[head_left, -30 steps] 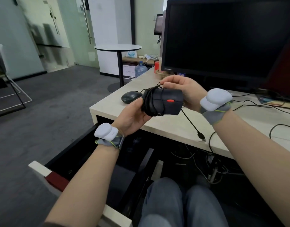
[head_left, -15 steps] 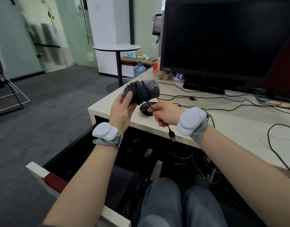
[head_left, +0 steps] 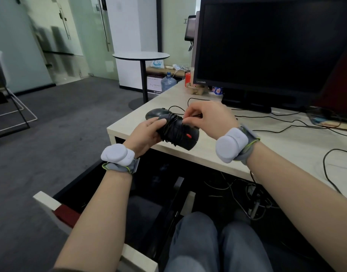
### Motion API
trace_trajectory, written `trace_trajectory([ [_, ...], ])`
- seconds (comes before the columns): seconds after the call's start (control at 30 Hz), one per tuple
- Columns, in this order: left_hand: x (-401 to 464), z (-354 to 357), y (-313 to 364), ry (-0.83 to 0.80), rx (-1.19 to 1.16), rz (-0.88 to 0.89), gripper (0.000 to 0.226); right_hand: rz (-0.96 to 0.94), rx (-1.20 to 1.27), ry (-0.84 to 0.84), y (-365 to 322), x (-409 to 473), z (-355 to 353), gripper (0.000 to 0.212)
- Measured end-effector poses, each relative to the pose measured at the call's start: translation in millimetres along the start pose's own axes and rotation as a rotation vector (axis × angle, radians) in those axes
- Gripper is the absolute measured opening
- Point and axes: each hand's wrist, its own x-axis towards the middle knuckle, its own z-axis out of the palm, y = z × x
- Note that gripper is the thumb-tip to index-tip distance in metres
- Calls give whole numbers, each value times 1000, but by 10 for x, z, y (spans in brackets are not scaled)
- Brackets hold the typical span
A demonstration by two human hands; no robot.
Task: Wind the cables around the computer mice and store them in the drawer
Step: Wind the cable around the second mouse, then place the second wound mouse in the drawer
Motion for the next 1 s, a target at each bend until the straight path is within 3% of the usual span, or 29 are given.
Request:
trace_trajectory([
  [0.17, -39, -19, 58, -117, -78, -72, 24, -49, 161, -13, 83, -9, 5, 9],
  [0.27, -51, -31, 79, -129, -76, -94, 26, -57, 43, -13, 105, -42, 101, 26],
  [0.33, -62, -46, 111, -105, -64, -100, 27, -46, 25, -106, 105, -48, 182, 32],
  [0.47, -124, -150, 183, -142, -8, -155, 32, 129, 506, -355, 78, -47, 395, 20],
  [0.53, -158, -253, 201, -187, 73, -245, 34, 193, 671, -393, 69, -53, 556, 18],
  [0.73, -311, -511, 126, -23, 369, -388, 16, 195, 566, -450, -82, -147, 1087, 24],
  [1.0, -360, -487, -210, 239, 483, -517, 28, 292, 381, -431, -114, -162, 1403, 37],
])
